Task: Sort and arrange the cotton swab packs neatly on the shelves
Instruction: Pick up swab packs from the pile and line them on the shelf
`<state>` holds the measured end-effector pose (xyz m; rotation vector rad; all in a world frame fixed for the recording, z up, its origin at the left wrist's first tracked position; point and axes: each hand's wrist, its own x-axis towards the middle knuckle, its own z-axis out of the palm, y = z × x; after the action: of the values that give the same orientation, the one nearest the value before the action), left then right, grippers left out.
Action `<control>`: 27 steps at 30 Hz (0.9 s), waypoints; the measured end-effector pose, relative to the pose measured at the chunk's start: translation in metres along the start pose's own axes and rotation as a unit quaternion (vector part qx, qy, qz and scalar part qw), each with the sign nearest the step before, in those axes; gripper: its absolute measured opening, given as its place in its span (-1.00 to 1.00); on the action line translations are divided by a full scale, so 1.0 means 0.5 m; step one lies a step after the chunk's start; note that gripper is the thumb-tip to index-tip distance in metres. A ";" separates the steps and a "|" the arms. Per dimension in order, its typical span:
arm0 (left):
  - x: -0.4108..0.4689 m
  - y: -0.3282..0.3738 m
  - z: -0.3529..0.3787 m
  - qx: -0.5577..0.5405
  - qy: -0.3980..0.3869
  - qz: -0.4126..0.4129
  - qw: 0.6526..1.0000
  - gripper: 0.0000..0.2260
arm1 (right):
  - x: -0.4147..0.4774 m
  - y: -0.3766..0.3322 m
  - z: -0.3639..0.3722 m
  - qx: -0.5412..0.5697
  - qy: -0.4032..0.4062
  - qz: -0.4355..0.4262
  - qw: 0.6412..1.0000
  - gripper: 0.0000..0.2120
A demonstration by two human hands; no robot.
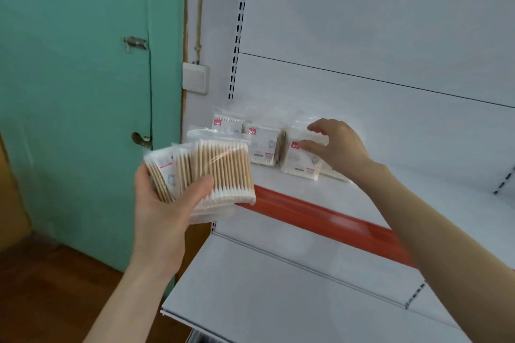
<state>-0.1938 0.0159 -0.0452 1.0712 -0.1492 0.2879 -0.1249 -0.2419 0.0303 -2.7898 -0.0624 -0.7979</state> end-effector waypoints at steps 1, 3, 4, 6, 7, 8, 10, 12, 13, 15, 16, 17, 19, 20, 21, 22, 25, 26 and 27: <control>0.005 -0.002 0.005 -0.001 -0.010 0.000 1.000 -0.28 | -0.006 -0.005 -0.011 0.048 0.029 0.010 0.998 -0.65; 0.012 -0.008 0.020 -0.002 -0.025 0.001 1.000 -0.35 | -0.025 -0.024 -0.038 0.171 0.075 0.029 0.982 -0.80; 0.014 -0.011 0.030 0.001 -0.032 0.003 0.999 -0.38 | -0.037 -0.037 -0.053 0.225 0.068 0.034 0.971 -0.87; 0.014 -0.017 0.051 -0.003 -0.052 0.003 0.999 -0.41 | -0.062 -0.068 -0.080 0.309 -0.001 0.036 0.950 -0.90; 0.012 -0.019 0.063 -0.005 -0.059 0.001 0.998 -0.43 | -0.074 -0.082 -0.090 0.334 -0.046 0.034 0.941 -0.89; 0.010 -0.020 0.074 -0.005 -0.065 0.000 0.998 -0.41 | -0.084 -0.093 -0.097 0.344 -0.083 0.030 0.935 -0.84; 0.004 -0.023 0.097 -0.008 -0.075 -0.005 0.997 -0.30 | -0.098 -0.105 -0.100 0.331 -0.123 0.026 0.935 -0.67; -0.003 -0.027 0.117 -0.011 -0.084 -0.005 0.996 -0.29 | -0.109 -0.106 -0.096 0.285 -0.117 0.029 0.951 -0.55; -0.004 -0.031 0.124 -0.012 -0.087 -0.004 0.996 -0.30 | -0.113 -0.103 -0.094 0.260 -0.098 0.032 0.960 -0.54; -0.009 -0.039 0.136 -0.008 -0.089 0.002 0.996 -0.26 | -0.123 -0.092 -0.095 0.211 -0.043 0.033 0.976 -0.51; -0.012 -0.043 0.142 -0.004 -0.089 0.006 0.996 -0.22 | -0.130 -0.086 -0.098 0.177 -0.012 0.024 0.984 -0.48; -0.015 -0.046 0.149 0.000 -0.086 0.012 0.996 -0.20 | -0.136 -0.083 -0.101 0.144 0.014 0.014 0.989 -0.47; -0.025 -0.046 0.167 0.025 -0.079 0.037 0.996 -0.16 | -0.141 -0.081 -0.106 0.127 0.026 0.007 0.991 -0.55; -0.030 -0.045 0.176 0.040 -0.077 0.056 0.995 -0.14 | -0.141 -0.083 -0.107 0.146 0.009 0.019 0.989 -0.56; -0.035 -0.044 0.185 0.050 -0.077 0.077 0.993 -0.14 | -0.140 -0.085 -0.106 0.180 -0.015 0.038 0.983 -0.53; -0.041 -0.043 0.194 0.054 -0.079 0.093 0.991 -0.13 | -0.138 -0.086 -0.103 0.217 -0.036 0.059 0.974 -0.49; -0.047 -0.048 0.202 0.065 -0.080 0.115 0.988 -0.17 | -0.140 -0.084 -0.104 0.269 -0.050 0.063 0.960 -0.58; -0.046 -0.049 0.201 0.065 -0.077 0.113 0.988 -0.20 | -0.139 -0.076 -0.107 0.291 -0.040 0.063 0.954 -0.66; -0.043 -0.050 0.199 0.058 -0.071 0.107 0.990 -0.24 | -0.137 -0.066 -0.113 0.330 -0.026 0.074 0.941 -0.73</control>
<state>-0.2050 -0.0860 -0.0246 1.1944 -0.3798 0.4171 -0.2158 -0.2219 0.0478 -2.1472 -0.1054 -0.5363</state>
